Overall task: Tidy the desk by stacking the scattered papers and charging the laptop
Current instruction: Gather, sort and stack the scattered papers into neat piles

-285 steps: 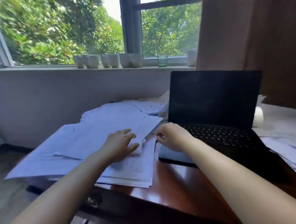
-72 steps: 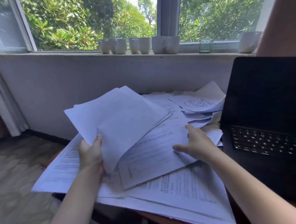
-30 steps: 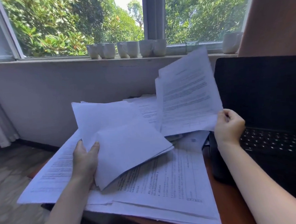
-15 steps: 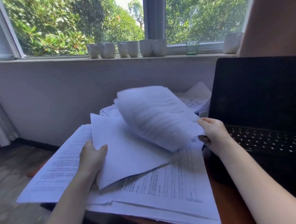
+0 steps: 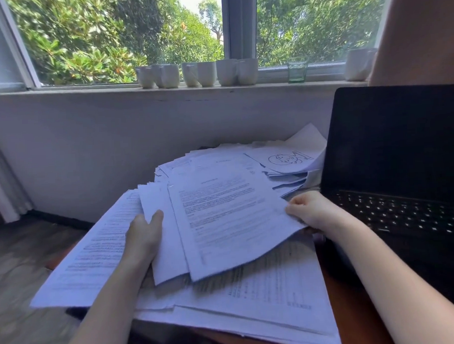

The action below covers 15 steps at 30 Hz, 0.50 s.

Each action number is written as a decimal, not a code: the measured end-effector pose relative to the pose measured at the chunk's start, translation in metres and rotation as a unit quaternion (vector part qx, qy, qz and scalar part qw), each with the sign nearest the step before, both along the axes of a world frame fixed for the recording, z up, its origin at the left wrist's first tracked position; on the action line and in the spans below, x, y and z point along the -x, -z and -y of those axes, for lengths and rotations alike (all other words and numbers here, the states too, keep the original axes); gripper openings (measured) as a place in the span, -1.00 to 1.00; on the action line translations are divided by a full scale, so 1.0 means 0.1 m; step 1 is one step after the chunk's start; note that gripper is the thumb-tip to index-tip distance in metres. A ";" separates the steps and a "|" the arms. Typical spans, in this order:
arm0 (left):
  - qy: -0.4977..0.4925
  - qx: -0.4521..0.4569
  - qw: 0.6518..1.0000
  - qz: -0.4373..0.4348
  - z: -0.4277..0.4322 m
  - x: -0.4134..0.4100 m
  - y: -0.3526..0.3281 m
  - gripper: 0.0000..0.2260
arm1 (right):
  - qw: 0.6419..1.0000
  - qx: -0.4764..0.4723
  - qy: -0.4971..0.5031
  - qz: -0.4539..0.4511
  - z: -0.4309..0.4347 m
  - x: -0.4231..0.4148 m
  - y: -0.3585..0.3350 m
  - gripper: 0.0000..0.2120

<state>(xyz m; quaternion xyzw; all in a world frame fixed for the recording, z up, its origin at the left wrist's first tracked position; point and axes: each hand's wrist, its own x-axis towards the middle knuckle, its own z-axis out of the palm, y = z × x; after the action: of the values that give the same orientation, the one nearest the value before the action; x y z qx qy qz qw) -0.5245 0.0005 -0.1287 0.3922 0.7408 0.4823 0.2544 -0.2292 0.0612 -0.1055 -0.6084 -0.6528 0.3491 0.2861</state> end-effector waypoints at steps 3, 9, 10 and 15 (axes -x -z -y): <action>0.018 0.002 1.000 -0.002 0.04 -0.03 -0.02 -0.42 | 0.991 0.018 -0.086 0.100 0.08 0.09 -0.03 -0.69; 0.066 -0.010 0.997 -0.027 0.11 -0.07 -0.06 -0.67 | 0.964 -0.106 -0.064 0.235 0.11 0.30 0.02 -0.68; 0.074 -0.016 0.997 -0.027 0.11 -0.07 -0.07 -0.72 | 0.956 -0.121 -0.062 0.261 0.13 0.34 0.03 -0.70; 0.126 -0.019 0.991 0.027 0.13 -0.06 -0.12 -0.81 | 0.909 -0.172 -0.054 0.376 0.26 0.47 0.01 -0.85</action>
<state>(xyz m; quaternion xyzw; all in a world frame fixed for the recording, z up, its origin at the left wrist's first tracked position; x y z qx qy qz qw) -0.5186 -0.0128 -0.1167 0.4742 0.6690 0.4709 0.3254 -0.2764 0.0351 -0.1068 -0.5993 -0.7941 -0.0086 0.1002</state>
